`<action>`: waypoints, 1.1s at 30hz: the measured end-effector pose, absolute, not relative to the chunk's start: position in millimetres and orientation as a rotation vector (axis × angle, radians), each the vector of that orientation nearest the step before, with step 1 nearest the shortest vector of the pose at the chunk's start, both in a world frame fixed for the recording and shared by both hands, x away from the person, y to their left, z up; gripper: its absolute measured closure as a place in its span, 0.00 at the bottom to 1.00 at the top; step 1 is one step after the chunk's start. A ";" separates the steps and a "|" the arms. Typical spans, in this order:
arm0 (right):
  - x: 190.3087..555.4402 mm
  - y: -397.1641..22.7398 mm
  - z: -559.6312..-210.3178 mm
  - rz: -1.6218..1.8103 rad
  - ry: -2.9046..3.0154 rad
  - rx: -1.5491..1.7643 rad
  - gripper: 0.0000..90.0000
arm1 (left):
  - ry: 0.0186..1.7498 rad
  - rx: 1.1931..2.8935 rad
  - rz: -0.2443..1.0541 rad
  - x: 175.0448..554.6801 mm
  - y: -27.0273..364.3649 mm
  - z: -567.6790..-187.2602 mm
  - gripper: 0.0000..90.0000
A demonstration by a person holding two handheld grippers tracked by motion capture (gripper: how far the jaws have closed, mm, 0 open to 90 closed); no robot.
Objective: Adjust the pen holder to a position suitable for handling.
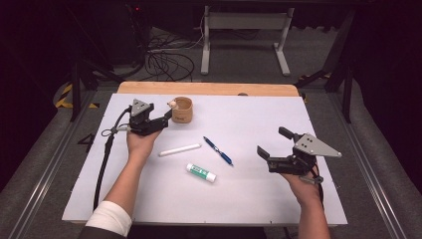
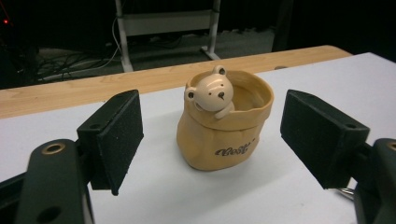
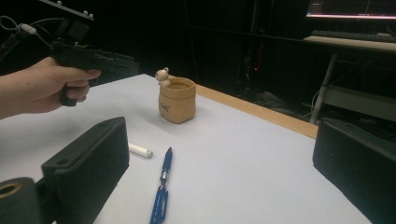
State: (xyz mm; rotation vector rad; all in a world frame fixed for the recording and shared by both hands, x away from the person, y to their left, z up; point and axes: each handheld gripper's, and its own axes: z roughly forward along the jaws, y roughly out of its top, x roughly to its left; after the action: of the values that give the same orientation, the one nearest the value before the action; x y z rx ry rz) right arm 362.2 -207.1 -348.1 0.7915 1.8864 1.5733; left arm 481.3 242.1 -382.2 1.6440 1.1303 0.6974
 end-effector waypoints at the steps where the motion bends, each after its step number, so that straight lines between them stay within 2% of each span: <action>1: 362.2 -207.1 -348.3 1.575 1.886 0.793 0.05 | 1.133 1.642 0.694 483.7 241.2 -382.8 0.24; 5: 362.3 -207.1 -348.4 1.577 1.886 0.793 0.05 | 1.183 1.589 0.650 492.5 241.3 -386.8 0.24; 13: 362.5 -207.1 -348.7 1.579 1.885 0.793 0.05 | 1.214 1.583 0.648 506.3 231.5 -392.7 0.27; 23: 363.5 -206.5 -350.1 1.578 1.889 0.795 0.05 | 1.290 1.481 0.641 519.1 222.7 -401.4 0.32; 33: 364.2 -204.0 -351.4 1.577 1.899 0.793 0.05 | 1.307 1.465 0.624 527.7 216.2 -411.1 0.39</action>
State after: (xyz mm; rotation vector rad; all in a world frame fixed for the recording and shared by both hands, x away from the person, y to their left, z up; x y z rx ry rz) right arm 364.2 -204.0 -351.4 0.7926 1.8995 1.5774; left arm 527.7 216.2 -411.1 1.4655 1.3067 0.6240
